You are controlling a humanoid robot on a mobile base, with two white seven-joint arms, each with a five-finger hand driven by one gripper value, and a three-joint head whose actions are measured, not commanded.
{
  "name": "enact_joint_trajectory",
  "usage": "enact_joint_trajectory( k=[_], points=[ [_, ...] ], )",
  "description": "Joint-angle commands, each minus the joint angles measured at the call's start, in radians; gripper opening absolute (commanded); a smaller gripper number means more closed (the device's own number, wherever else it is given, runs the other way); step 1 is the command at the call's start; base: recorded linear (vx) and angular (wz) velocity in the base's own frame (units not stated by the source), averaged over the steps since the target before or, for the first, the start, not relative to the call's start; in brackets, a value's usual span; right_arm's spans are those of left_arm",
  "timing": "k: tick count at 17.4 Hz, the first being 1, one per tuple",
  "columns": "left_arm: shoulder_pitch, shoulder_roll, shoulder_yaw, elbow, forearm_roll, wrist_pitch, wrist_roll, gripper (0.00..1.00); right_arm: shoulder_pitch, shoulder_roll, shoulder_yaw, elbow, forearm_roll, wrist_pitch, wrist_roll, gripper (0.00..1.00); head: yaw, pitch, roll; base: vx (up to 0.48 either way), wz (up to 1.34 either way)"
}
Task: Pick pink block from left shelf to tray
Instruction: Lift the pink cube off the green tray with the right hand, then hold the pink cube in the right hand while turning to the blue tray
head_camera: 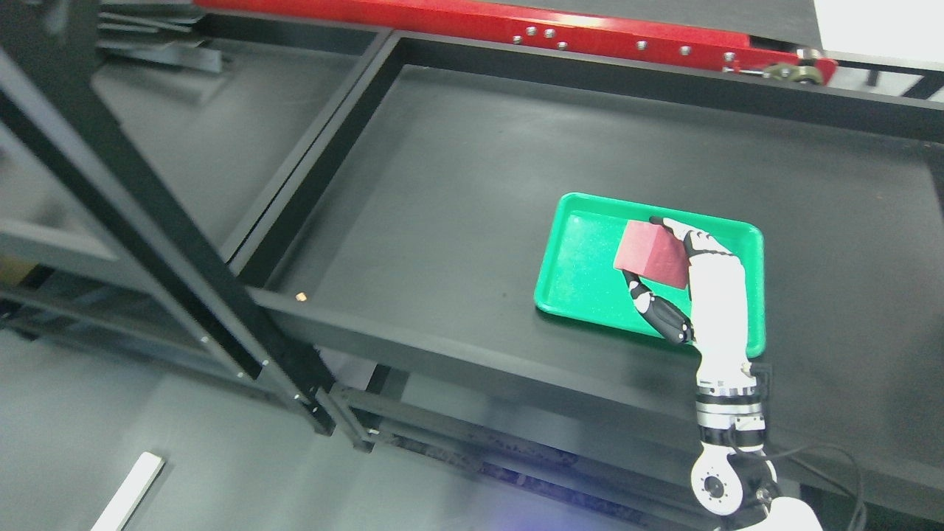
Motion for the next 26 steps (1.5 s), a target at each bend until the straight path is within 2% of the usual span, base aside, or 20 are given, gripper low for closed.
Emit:
enact_joint_trajectory(
  k=[1, 26],
  points=[
    [0.02, 0.017, 0.0, -0.017, 0.0, -0.001, 0.0, 1.0, 0.02, -0.018, -0.013, -0.019, -0.009, 0.0, 0.002, 0.05, 0.0, 0.0, 0.0, -0.141, 0.37],
    [0.02, 0.017, 0.0, -0.017, 0.0, -0.001, 0.0, 1.0, 0.026, -0.018, 0.01, -0.019, -0.023, -0.003, 0.012, 0.06, 0.0, 0.001, 0.0, -0.146, 0.55]
  ],
)
